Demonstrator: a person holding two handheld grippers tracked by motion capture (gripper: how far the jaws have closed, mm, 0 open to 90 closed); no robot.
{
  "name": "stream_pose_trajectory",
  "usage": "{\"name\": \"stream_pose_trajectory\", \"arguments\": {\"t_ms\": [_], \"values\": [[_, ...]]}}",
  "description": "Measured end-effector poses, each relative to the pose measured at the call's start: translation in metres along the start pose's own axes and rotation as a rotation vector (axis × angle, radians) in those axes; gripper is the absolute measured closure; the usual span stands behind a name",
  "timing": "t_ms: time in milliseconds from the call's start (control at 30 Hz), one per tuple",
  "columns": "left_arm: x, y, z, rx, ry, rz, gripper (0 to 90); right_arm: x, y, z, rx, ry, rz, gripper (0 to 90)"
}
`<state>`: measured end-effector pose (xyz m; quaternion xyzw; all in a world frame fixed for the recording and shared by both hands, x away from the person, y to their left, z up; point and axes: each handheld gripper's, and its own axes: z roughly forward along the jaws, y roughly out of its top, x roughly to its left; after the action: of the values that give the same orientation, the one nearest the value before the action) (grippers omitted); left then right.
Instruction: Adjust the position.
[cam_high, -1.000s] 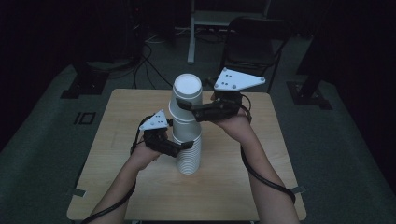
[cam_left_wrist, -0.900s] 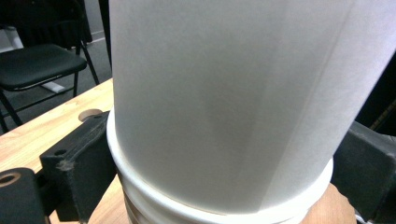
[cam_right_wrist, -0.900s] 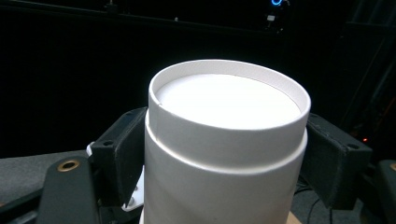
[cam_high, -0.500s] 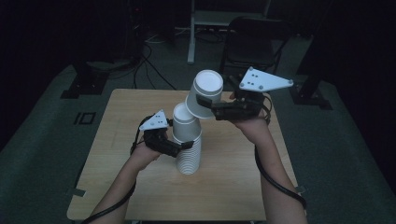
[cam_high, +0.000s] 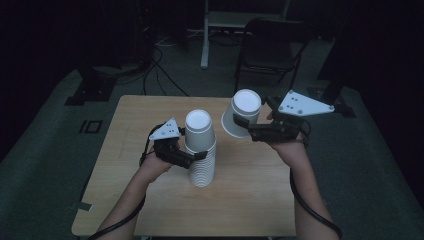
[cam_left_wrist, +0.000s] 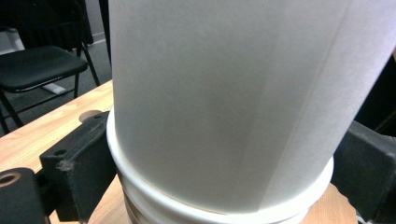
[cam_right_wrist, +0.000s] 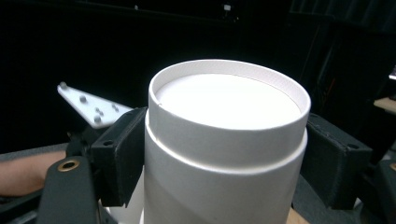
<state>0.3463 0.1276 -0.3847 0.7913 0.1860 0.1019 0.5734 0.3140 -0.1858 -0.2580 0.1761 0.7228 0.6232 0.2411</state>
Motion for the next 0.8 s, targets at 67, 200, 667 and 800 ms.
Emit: {"name": "stream_pose_trajectory", "arguments": {"t_ms": [67, 200, 667, 800], "values": [[0.000, 0.000, 0.000, 0.001, 0.000, 0.000, 5.3, -0.001, -0.007, -0.002, 0.014, -0.011, 0.000, 22.4], [0.000, 0.000, 0.000, 0.001, 0.001, 0.000, 5.2, -0.002, -0.022, -0.005, 0.035, -0.024, 0.014, 22.4], [-0.003, 0.003, -0.002, -0.022, 0.018, -0.034, 3.4, -0.012, -0.067, -0.023, 0.069, -0.080, 0.086, 22.4], [-0.003, 0.006, -0.009, -0.061, 0.021, -0.049, 3.2, -0.016, -0.072, -0.027, 0.072, -0.090, 0.099, 22.3]]}}
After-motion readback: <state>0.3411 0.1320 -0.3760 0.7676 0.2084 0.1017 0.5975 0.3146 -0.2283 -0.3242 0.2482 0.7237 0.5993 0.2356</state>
